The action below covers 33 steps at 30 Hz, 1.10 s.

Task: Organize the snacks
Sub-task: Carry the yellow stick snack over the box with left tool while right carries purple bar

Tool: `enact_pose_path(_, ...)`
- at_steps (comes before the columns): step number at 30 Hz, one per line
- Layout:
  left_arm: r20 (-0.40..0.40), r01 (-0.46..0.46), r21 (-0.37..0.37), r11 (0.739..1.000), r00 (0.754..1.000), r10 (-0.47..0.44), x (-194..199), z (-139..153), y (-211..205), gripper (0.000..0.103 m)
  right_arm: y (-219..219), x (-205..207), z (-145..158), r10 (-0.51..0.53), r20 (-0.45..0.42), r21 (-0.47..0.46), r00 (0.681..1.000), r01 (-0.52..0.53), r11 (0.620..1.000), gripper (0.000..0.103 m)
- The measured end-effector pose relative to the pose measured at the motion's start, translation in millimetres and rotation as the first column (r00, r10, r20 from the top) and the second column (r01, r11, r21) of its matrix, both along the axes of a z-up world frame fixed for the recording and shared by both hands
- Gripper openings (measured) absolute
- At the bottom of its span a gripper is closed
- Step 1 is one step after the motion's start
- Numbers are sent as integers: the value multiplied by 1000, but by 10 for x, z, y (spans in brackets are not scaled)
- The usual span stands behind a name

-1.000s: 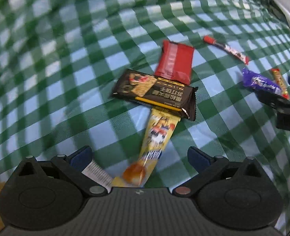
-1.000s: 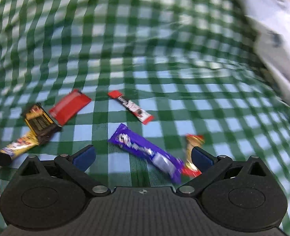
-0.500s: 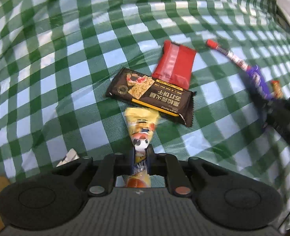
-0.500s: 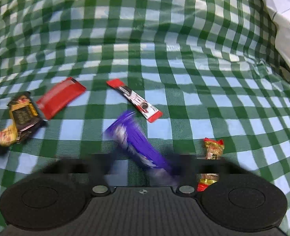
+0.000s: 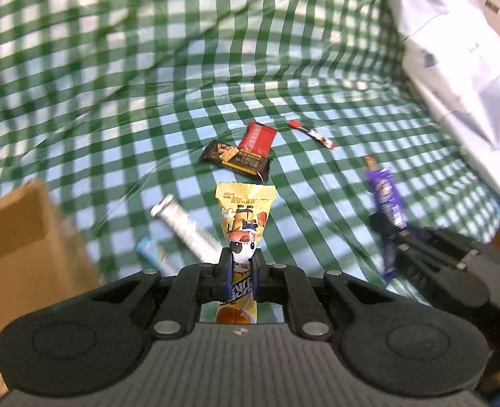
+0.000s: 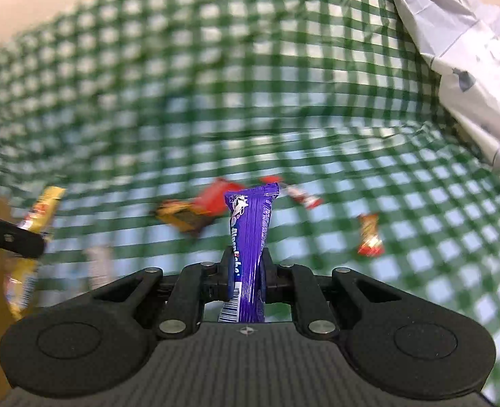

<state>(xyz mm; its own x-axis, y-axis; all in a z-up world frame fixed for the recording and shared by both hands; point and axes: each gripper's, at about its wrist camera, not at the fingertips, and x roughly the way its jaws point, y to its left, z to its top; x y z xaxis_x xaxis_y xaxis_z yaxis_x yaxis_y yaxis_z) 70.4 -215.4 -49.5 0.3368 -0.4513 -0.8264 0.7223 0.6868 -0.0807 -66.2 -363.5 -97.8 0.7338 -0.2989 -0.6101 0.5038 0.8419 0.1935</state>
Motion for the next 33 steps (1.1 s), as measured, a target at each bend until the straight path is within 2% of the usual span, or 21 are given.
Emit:
enact_pose_path(4, 3, -41, -31, 999, 999, 41, -376, 233, 716, 11, 705, -277, 368, 42, 53, 72, 998, -45, 996, 14)
enact_pose_path(7, 40, -81, -32, 996, 996, 82, -613, 353, 1216, 11, 1247, -428, 606, 111, 68, 62, 991, -115, 991, 14)
enact_pose_path(9, 33, -114, -42, 993, 993, 115, -704, 405, 1553, 11, 1554, -502, 752, 160, 76, 79, 984, -166, 983, 14)
enact_pose_path(14, 15, -209, -61, 976, 978, 210, -829, 438, 2325, 11, 2260, -631, 973, 273, 65, 82, 960, -278, 957, 14)
enact_pose_path(19, 32, -281, -73, 957, 958, 284, -998, 437, 3019, 11, 2831, -721, 1082, 338, 46, 59, 940, -341, 938, 14)
enact_pose_path(25, 50, -311, -87, 946, 947, 316, -1209, 401, 3565, 11, 3273, -860, 1124, 389, 36, 11, 920, -390, 921, 14)
enact_pose_path(33, 38, -320, -135, 938, 944, 327, -1410, 394, 3831, 11, 3531, -1065, 1209, 421, 24, -65, 907, -418, 906, 14)
